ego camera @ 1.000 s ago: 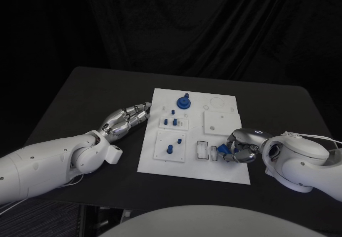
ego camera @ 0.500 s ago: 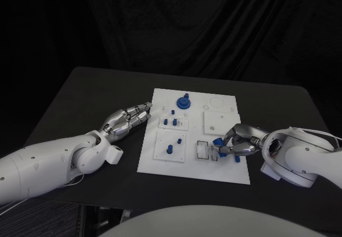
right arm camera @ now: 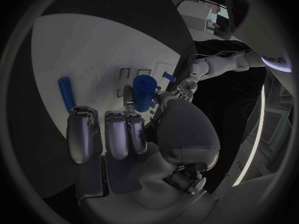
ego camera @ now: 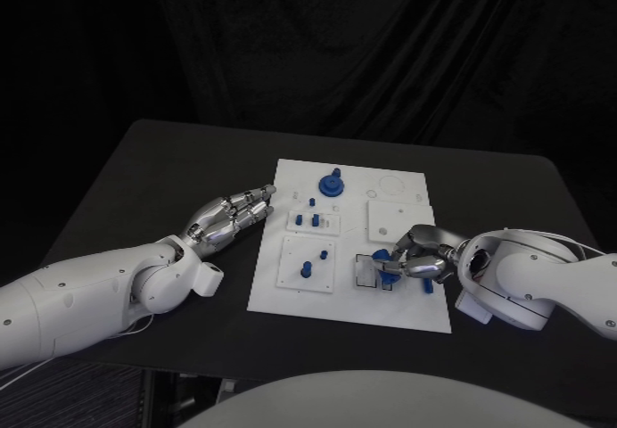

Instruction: Assemble the parts on the task board

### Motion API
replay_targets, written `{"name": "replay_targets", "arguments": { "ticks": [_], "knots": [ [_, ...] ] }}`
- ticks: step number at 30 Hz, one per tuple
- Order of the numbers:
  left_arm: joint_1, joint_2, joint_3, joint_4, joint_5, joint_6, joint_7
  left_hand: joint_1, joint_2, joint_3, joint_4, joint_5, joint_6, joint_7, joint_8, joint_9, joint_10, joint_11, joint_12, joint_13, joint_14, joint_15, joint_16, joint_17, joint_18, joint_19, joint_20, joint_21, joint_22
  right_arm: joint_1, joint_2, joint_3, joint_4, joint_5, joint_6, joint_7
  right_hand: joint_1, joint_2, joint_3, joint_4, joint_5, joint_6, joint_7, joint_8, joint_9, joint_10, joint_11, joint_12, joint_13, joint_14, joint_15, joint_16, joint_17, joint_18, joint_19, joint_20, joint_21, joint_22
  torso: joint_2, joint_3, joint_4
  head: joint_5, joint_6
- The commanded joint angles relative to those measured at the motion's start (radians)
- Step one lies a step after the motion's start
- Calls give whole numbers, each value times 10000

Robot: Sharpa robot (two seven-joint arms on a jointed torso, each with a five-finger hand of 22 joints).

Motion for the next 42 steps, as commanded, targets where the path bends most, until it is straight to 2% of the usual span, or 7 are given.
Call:
{"name": "replay_targets", "arguments": {
  "ticks": [1, 9, 13, 18, 30, 32, 42],
  "knots": [
    [-19, 23, 8, 9, 34, 71, 110, 119, -4, 73, -6, 42, -21, 26, 18, -3, 11, 54, 59, 11, 14, 55, -68, -8, 115, -4, 93, 23, 9, -5, 87, 2, -79, 259, 72, 33, -154, 0, 475, -408, -87, -41, -30, 10, -1, 1042, -13, 27, 2635, 852, -39, -67, 1646, -31, 524, -37, -78, 2261, -10, 7, -11, 19, -1],
    [-22, 49, 8, -17, 34, 90, 107, 119, -4, 73, -6, 42, -21, 26, 18, -3, 11, 54, 59, 11, 14, 55, -68, -8, 115, -4, 93, 23, 9, -10, 406, 2, -262, 267, 368, -58, -365, 43, 256, -186, -541, -155, 24, -55, -25, 1042, 34, 27, 2635, 836, -1, -100, 1570, -14, 491, -7, -144, 2237, -22, 27, -5, -8, -1],
    [-24, 59, 8, -23, 34, 102, 107, 119, -4, 73, -6, 42, -21, 26, 18, -3, 11, 54, 59, 11, 14, 55, -68, -8, 115, -4, 93, 23, 9, -25, 548, 2, -349, 268, 510, -76, -563, 79, 40, 43, -1164, -199, 61, -111, -71, 1042, 71, 27, 2635, 825, 32, -125, 1515, -2, 468, 24, -191, 2220, -21, 28, -1, 3, -1],
    [-28, 63, 8, -36, 34, 114, 100, 124, 4, 81, -12, 41, -28, 29, 17, -4, 3, 52, 51, 9, 14, 61, -68, -8, 115, -2, 99, 24, 12, -41, 642, 1, -417, 268, 627, -98, -704, 96, -179, 159, -1660, -235, 80, -160, -119, 1042, 89, 27, 2635, 818, 49, -140, 1478, 18, 431, 44, -269, 2193, -11, 27, -22, 39, -1],
    [-43, 67, 8, -55, 34, 137, 91, 124, 4, 81, -12, 41, -28, 29, 17, -4, 3, 52, 51, 9, 14, 61, -68, -8, 115, -2, 99, 24, 12, -50, 654, 1, -444, 267, 580, -131, -1199, 193, -781, 182, -2778, -224, 79, -188, -191, 1042, 93, 27, 2635, 828, 55, -118, 1510, 20, 433, 58, -278, 2192, -17, 37, -30, 55, -1],
    [-46, 64, 8, -55, 34, 138, 89, 124, 4, 81, -12, 41, -28, 29, 17, -4, 3, 52, 51, 9, 14, 61, -68, -8, 115, -2, 99, 24, 12, -51, 644, 1, -444, 267, 555, -145, -1371, 291, -953, 198, -3097, -215, 76, -183, -204, 1042, 91, 27, 2635, 830, 53, -110, 1519, 18, 440, 56, -269, 2196, -19, 36, -22, 48, -1],
    [-63, 43, 8, -60, 34, 155, 73, 128, 13, 91, -19, 40, -39, 38, 16, -4, -1, 54, 52, 8, 14, 71, -68, -8, 115, -1, 111, 24, 11, -54, 528, 0, -387, 9, 319, -80, -1880, 620, -1242, 229, -3279, -193, 69, -163, -222, 1042, 88, 27, 2635, 829, 51, -109, 1511, 20, 438, 55, -280, 2193, -21, 29, -38, 85, -1]
  ]
}}
